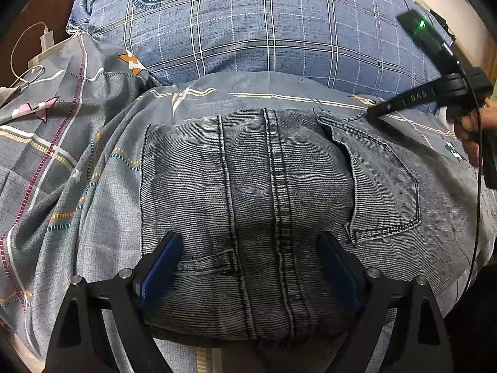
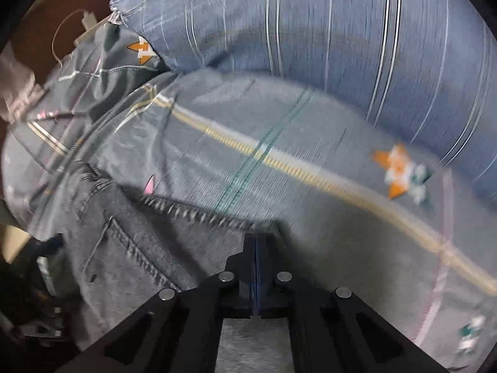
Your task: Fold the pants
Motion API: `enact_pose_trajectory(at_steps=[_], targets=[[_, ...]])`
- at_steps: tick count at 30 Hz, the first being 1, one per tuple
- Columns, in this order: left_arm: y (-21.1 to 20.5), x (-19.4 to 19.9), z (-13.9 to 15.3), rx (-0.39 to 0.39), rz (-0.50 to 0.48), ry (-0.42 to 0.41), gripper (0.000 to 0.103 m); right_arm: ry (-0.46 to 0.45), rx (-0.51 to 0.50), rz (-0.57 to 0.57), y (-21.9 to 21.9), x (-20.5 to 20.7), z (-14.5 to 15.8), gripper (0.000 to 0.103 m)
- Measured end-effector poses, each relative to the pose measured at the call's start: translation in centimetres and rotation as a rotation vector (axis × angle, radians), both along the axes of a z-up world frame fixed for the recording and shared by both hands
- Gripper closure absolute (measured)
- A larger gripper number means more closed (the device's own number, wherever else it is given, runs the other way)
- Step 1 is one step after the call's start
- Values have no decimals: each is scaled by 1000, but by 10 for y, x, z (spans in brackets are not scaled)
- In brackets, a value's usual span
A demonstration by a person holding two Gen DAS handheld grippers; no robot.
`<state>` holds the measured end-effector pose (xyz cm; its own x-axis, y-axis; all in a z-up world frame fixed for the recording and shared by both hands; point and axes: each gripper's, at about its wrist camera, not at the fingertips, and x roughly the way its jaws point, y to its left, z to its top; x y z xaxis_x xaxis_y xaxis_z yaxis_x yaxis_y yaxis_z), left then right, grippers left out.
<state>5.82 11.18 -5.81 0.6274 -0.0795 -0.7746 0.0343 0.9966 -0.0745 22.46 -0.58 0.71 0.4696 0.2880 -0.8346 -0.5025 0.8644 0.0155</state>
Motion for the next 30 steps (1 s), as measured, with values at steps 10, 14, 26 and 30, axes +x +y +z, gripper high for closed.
enact_pose_trajectory(at_steps=[10, 14, 26, 30], targets=[[2, 1, -3, -3, -7, 2, 12, 87, 119, -24, -17, 6, -12, 65], [3, 2, -4, -3, -4, 3, 11, 35, 105, -36, -24, 4, -1, 32], [4, 4, -6, -4, -7, 3, 10, 26, -35, 41, 4, -1, -17, 97], [3, 5, -7, -2, -7, 2, 10, -46, -147, 45, 17, -5, -26, 98]])
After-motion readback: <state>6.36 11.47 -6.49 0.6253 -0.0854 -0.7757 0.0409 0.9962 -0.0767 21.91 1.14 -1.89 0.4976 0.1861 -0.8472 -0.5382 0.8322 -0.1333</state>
